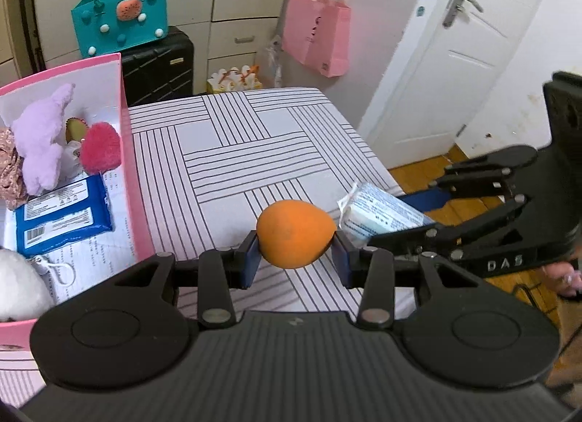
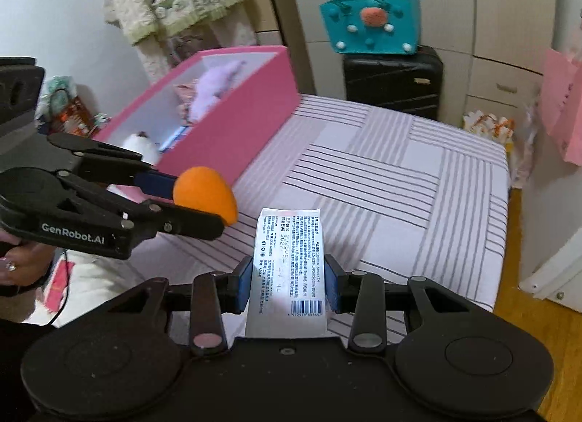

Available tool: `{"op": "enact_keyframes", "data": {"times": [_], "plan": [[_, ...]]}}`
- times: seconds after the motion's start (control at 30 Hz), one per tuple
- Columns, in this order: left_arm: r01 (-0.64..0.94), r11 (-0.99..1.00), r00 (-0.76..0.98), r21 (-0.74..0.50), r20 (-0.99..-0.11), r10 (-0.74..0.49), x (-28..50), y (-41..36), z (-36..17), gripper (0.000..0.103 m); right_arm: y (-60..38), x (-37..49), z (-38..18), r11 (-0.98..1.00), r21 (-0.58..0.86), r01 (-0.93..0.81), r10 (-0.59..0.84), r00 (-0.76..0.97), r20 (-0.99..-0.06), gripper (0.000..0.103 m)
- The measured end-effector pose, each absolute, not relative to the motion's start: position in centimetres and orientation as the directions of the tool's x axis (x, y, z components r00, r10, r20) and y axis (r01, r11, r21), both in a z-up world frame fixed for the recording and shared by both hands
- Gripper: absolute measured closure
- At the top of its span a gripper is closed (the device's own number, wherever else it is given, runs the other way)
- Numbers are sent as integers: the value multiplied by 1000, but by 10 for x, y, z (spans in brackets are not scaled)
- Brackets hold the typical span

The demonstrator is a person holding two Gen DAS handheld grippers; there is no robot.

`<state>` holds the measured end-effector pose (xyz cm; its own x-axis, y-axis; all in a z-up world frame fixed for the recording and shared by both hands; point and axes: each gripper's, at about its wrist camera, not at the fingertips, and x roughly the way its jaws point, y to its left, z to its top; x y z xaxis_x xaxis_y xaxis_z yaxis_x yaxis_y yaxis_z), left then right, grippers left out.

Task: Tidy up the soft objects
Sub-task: 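Lift and carry the sponge and wipe pack with both grippers over the box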

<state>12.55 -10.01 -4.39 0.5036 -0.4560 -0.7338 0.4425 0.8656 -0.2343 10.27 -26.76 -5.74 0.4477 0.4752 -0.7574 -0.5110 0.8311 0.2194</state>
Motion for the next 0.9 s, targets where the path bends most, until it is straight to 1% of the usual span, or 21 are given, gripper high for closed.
{"op": "enact_keyframes", "data": {"times": [0.13, 0.3, 0.5, 0.67, 0.73, 0.8, 0.9], "plan": [[466, 850, 491, -245, -728, -479, 115, -81, -29, 62, -253, 97, -41, 805, 222, -550, 503, 434, -747, 59], [460, 856, 531, -237, -699, -479, 107, -47, -10, 62, -225, 99, -23, 765, 208, -609, 543, 437, -717, 59], [400, 892, 611, -211, -664, -431, 108, 1, 6, 62, -185, 108, -2, 701, 163, -695, 594, 441, -673, 59], [322, 919, 660, -229, -641, -391, 124, 41, 8, 62, -147, 125, 3, 640, 118, -759, 617, 416, -668, 59], [293, 931, 655, -217, -664, -361, 136, 53, 3, 62, -128, 137, 0, 621, 96, -778, 607, 400, -686, 59], [273, 933, 626, -234, -693, -358, 151, 65, -2, 62, -116, 149, -3, 600, 105, -793, 615, 374, -694, 59], [264, 931, 600, -250, -713, -362, 167, 79, -9, 62, -95, 167, -10, 571, 112, -813, 616, 334, -714, 59]]}}
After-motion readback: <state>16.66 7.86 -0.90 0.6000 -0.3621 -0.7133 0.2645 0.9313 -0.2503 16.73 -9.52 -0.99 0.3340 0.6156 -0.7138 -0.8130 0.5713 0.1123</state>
